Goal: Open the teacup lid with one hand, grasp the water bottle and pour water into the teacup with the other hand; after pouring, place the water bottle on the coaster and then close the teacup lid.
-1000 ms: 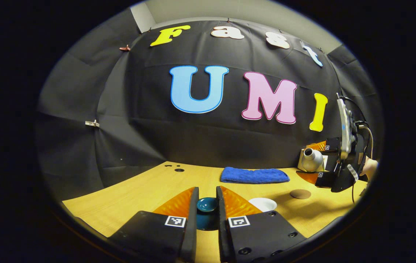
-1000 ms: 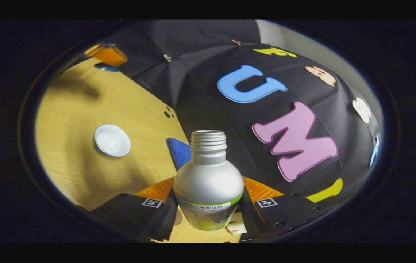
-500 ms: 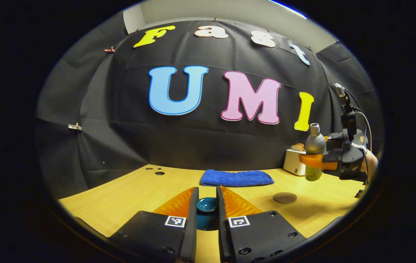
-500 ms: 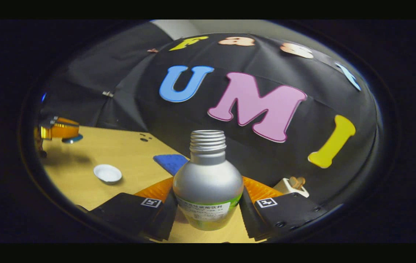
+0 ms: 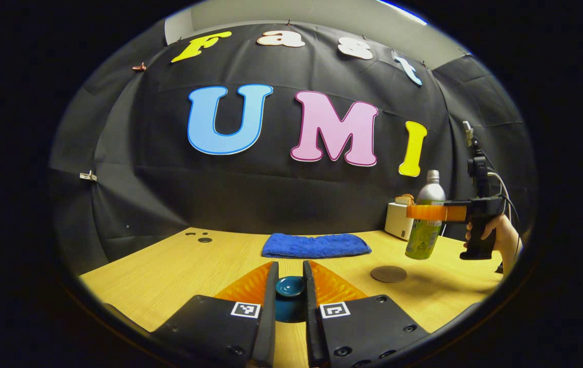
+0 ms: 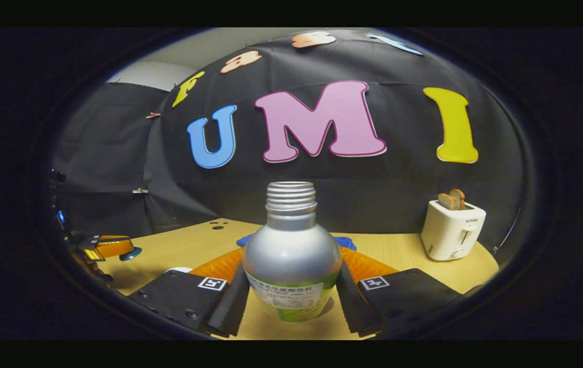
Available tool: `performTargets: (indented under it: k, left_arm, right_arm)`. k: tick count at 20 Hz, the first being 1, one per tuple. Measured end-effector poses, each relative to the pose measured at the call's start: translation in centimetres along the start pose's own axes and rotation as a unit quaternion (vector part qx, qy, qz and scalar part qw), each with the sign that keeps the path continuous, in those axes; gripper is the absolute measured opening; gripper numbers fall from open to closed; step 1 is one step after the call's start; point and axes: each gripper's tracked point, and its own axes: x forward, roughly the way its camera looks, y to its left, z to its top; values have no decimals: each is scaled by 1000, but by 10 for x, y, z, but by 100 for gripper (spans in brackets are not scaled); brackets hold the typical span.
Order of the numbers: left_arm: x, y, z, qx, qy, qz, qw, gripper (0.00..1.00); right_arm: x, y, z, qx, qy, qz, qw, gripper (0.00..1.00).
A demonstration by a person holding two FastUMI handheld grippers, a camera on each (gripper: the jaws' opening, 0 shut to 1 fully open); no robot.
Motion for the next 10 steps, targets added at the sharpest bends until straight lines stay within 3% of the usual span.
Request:
performTargets:
  k: [7,10]
  left_arm:
    - [14,7,-13,-11,13,3,1000,28]
    - [18,7,-18,-15,17,1,1000,28]
  right_arm:
    - [43,-5,-33,-2,2,5,1000,80]
    - [52,-8,-49,-37,13,-5,999,80]
